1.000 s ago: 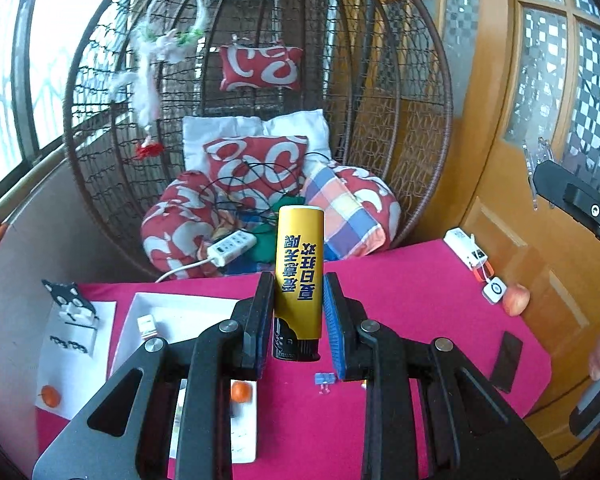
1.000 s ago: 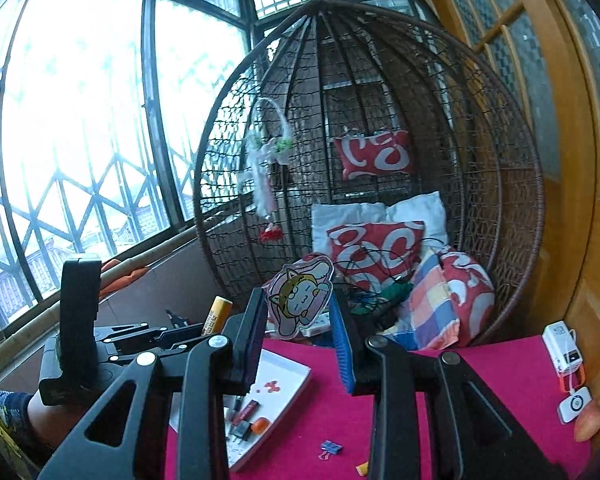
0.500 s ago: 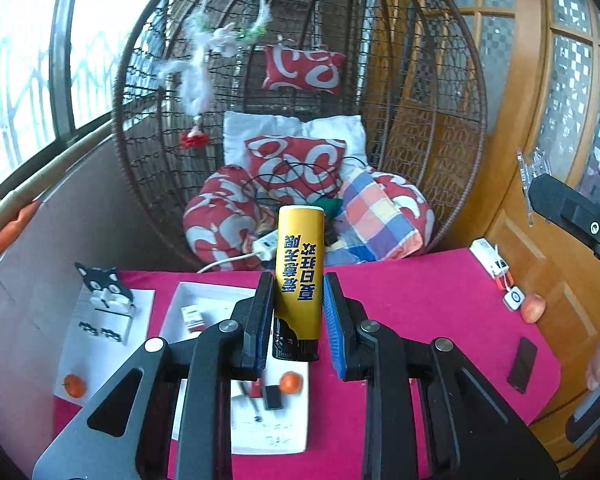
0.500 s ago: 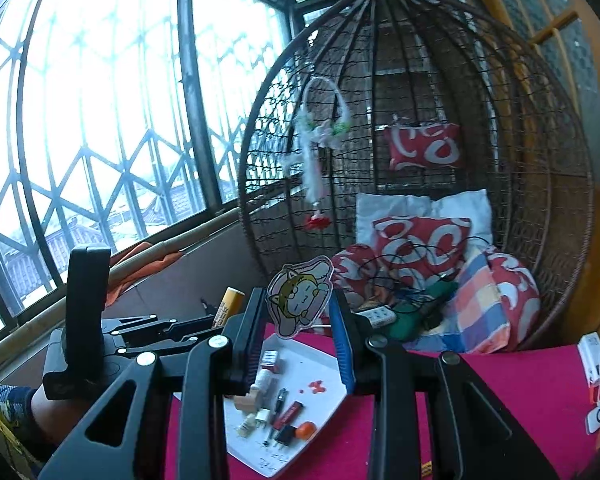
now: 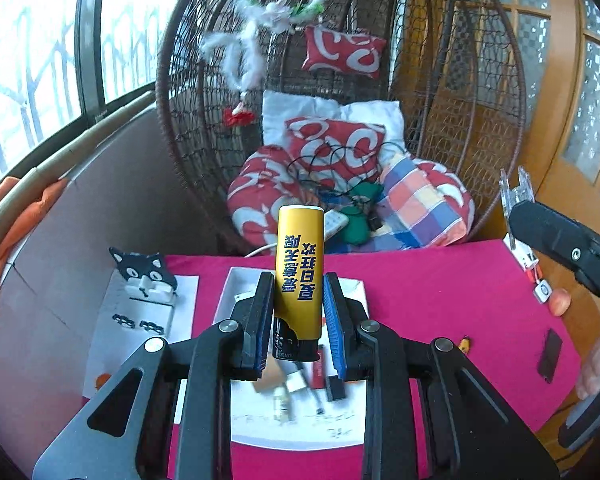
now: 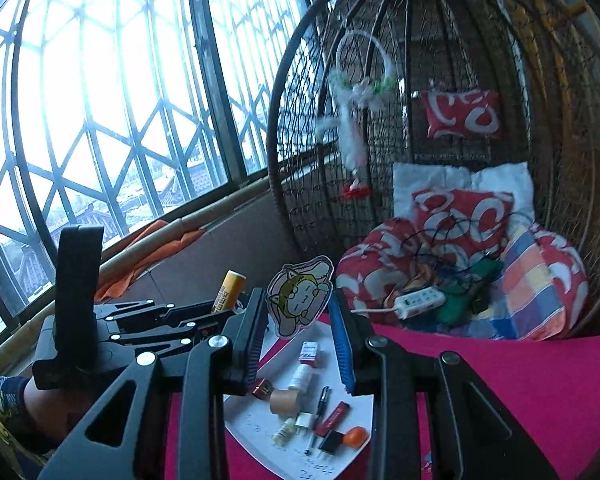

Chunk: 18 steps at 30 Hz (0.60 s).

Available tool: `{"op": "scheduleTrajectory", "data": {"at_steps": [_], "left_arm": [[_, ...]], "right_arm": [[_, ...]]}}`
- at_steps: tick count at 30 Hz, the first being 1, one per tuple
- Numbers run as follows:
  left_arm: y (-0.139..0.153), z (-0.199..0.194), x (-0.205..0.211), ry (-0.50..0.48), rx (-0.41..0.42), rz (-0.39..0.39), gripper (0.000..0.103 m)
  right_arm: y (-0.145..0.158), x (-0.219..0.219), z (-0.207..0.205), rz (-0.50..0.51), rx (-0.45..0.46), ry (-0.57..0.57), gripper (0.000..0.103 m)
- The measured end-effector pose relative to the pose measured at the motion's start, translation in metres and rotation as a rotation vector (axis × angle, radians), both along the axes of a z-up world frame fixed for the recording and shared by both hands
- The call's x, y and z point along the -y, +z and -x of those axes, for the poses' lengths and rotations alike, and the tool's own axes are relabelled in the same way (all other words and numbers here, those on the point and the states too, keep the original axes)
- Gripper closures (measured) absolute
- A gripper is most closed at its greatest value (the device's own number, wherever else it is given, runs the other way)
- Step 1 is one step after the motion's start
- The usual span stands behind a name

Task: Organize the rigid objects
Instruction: 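Lift and carry the yellow lighter and cartoon sticker over the tray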

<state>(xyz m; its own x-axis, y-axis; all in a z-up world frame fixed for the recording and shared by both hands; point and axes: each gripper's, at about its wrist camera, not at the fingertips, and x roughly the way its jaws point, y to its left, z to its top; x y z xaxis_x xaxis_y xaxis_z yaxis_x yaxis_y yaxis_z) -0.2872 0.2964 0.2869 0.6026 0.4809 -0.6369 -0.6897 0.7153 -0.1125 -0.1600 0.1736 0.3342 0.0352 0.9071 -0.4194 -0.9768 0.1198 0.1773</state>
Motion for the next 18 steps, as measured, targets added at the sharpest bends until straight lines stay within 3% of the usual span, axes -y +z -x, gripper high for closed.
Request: {"op": "scheduleTrajectory", "data": {"at_steps": [13, 18], "left_arm": [[-0.04, -0.017, -0.047, -0.059, -0.061, 0.09, 0.079], [-0.07, -0.029, -0.061, -0.071, -0.124, 0.138, 0.079]], "right_arm": [[-0.04, -0.05, -0.001, 0.137, -0.065, -0.031, 0.072], [-0.061, -0.066, -0.003, 0.206, -0.075, -0.038, 0.072]]}}
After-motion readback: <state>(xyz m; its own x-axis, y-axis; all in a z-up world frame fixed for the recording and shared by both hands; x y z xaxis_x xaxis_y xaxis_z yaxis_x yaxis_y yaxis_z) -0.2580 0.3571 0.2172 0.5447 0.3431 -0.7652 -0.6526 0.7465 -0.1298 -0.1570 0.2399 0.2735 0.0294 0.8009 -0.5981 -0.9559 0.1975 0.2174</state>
